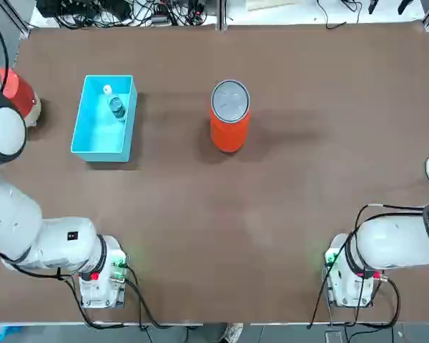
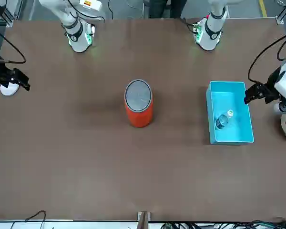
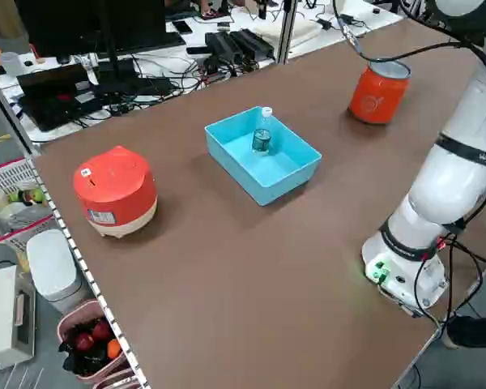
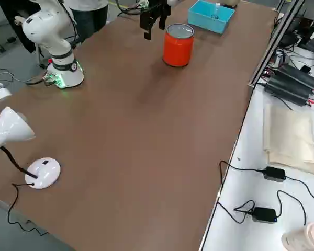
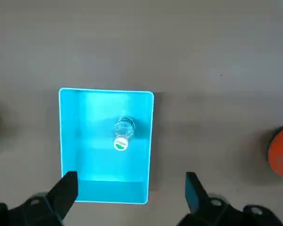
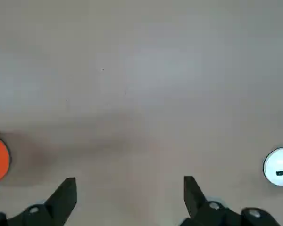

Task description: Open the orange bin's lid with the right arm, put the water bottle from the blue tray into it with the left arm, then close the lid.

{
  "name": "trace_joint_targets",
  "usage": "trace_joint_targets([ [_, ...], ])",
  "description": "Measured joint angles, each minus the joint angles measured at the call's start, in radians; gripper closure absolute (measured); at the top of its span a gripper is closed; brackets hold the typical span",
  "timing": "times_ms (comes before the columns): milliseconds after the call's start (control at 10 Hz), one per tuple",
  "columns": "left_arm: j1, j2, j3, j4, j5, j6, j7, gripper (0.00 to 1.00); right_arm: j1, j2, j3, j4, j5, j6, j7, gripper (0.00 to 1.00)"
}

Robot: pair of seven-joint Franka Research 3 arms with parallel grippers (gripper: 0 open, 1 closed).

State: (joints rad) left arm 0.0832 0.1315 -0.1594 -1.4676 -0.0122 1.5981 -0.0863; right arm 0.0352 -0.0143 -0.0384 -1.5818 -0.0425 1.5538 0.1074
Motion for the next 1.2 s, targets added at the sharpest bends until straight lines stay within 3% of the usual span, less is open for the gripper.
trace_joint_targets([
  [600,0.003,-0.001,0.006,-0.029,0.011,0.001,0.003,0.00,0.000,0.000,0.000,0.000,0.001,0.001,0.000,0.03],
  [700,0.003,0.002,0.006,-0.068,0.020,0.023,0.001,0.00,0.000,-0.001,0.000,0.000,0.005,0.002,0.000,0.15],
  [1100,0.021,-0.001,0.006,-0.263,0.026,0.215,-0.003,0.00,0.016,-0.001,0.017,-0.001,0.046,0.000,0.034,0.81],
  [1200,0.033,-0.007,0.006,-0.312,0.026,0.273,-0.004,0.00,0.057,-0.001,0.020,-0.001,0.054,0.007,0.124,0.85],
])
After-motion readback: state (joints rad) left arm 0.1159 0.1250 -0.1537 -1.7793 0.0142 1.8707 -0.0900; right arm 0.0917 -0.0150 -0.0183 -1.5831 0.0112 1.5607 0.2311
